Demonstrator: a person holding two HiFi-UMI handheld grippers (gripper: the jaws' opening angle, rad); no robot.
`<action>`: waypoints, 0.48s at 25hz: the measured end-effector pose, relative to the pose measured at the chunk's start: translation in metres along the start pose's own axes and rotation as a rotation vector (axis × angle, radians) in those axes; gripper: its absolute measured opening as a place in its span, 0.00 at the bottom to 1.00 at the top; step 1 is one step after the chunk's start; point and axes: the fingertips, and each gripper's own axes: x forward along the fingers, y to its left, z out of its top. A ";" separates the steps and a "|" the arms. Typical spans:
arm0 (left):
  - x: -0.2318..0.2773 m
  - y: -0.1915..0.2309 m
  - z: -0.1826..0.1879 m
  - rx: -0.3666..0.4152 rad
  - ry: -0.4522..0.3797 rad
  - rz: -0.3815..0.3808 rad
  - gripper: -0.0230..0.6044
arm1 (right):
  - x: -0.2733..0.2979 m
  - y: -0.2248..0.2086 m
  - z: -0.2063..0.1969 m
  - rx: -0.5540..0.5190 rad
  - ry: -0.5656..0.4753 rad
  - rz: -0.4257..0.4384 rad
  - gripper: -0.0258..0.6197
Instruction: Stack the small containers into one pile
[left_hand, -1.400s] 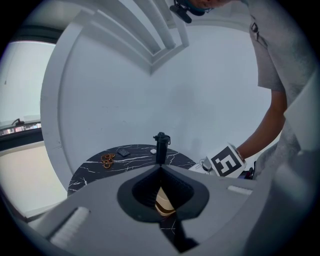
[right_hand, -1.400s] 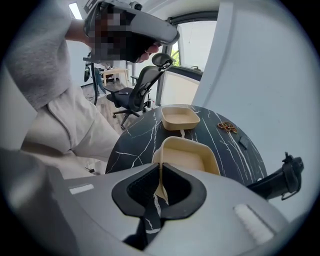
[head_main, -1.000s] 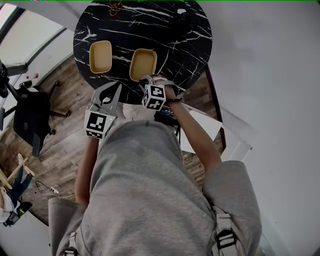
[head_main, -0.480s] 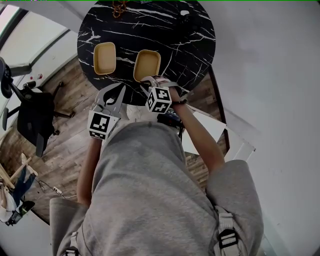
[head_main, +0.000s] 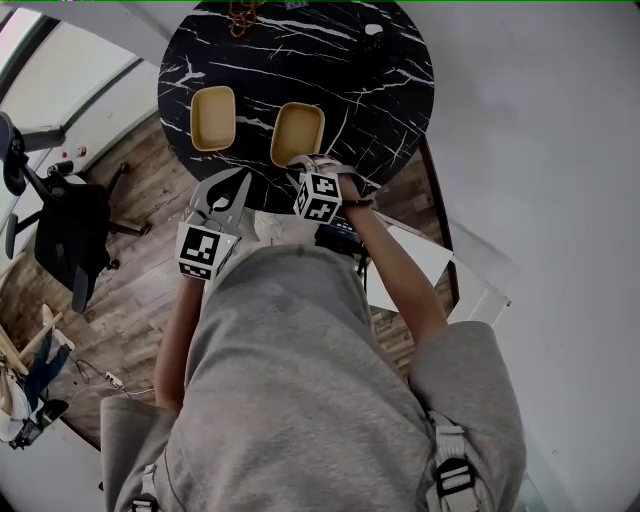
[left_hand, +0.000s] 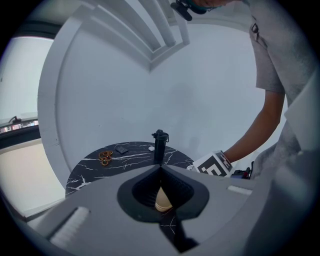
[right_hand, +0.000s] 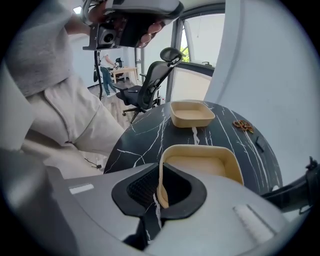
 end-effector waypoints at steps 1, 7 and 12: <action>-0.001 0.001 -0.004 -0.008 0.013 0.003 0.03 | 0.001 0.000 -0.002 -0.002 0.008 0.006 0.10; -0.003 0.010 -0.004 -0.027 -0.003 0.021 0.03 | -0.005 -0.016 0.011 -0.050 -0.006 -0.013 0.10; -0.011 0.026 -0.002 -0.045 -0.019 0.065 0.03 | -0.002 -0.043 0.059 -0.121 -0.071 -0.064 0.10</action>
